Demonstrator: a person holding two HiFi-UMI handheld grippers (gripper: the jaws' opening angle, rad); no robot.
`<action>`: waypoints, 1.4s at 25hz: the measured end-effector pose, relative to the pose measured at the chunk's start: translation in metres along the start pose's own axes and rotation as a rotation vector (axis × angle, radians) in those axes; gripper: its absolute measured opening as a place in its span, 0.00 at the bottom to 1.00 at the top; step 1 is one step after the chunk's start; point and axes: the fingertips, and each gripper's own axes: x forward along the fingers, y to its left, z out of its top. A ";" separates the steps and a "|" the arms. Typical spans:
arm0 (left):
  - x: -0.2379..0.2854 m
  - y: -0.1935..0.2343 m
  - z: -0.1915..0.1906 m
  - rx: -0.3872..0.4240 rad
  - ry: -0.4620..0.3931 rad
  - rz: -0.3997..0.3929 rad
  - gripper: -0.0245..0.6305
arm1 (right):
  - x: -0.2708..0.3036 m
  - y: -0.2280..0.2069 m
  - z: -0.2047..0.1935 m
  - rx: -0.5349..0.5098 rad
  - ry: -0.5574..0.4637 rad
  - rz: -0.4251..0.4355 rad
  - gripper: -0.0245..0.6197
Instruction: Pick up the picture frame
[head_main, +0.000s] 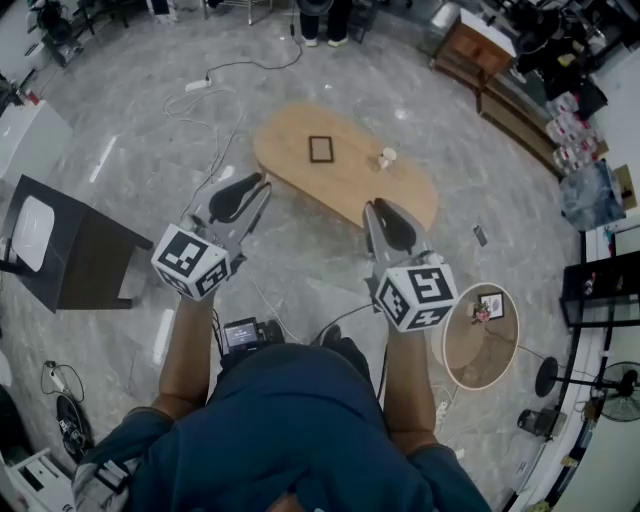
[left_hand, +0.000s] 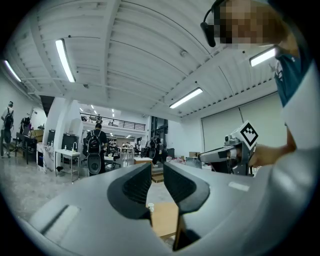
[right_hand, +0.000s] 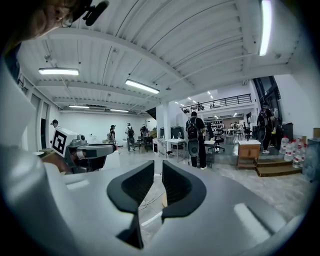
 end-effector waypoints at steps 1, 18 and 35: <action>0.000 0.003 0.000 -0.002 -0.004 -0.001 0.15 | 0.002 0.001 0.001 0.003 -0.004 -0.002 0.13; 0.074 0.016 -0.013 -0.007 0.029 0.099 0.15 | 0.057 -0.077 0.006 0.057 -0.028 0.119 0.13; 0.187 -0.001 -0.028 0.002 0.081 0.263 0.15 | 0.105 -0.200 0.006 0.085 -0.017 0.298 0.13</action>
